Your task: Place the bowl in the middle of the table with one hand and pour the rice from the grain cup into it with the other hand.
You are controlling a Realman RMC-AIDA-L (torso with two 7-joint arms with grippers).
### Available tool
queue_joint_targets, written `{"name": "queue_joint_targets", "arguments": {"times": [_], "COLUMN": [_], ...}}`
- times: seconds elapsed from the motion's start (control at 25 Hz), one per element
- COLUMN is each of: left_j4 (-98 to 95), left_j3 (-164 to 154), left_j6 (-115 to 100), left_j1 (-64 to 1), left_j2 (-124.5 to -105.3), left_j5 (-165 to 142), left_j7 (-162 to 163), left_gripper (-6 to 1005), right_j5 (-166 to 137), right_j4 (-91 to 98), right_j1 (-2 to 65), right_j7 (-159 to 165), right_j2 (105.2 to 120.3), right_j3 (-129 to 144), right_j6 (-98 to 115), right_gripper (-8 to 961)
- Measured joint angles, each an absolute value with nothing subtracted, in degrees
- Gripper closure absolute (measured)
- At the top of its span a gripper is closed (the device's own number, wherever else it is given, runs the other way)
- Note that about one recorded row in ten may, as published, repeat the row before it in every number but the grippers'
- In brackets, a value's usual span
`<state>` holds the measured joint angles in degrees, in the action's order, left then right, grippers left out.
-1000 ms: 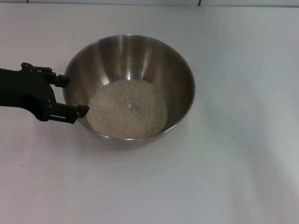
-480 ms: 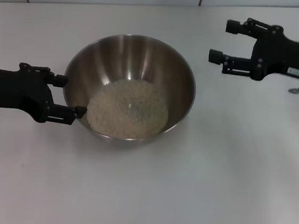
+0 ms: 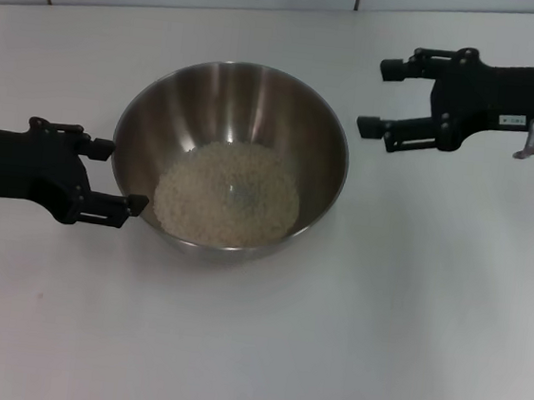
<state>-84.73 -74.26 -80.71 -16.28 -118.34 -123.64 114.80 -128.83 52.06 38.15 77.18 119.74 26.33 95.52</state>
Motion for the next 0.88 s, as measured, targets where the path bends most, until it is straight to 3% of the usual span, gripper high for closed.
{"name": "queue_joint_targets", "arguments": {"times": [0.32, 0.88], "left_j4": [-84.72, -84.72], "left_j3": [-74.28, -74.14], "left_j6": [-80.59, -80.59], "left_j1": [-16.14, -16.08], "left_j2": [-118.38, -118.39], "left_j5": [-123.66, -123.66], "left_j7": [114.85, 115.12], "left_gripper": [184, 184], "right_j5": [-119.08, -118.45], "right_j4": [57.7, 56.77], "right_j1": [31.99, 31.55], "right_j7": [82.35, 83.03], "right_j2": [119.68, 119.66], "right_j3": [44.72, 47.04], "right_j6": [89.17, 87.71], "right_gripper": [118, 118]}}
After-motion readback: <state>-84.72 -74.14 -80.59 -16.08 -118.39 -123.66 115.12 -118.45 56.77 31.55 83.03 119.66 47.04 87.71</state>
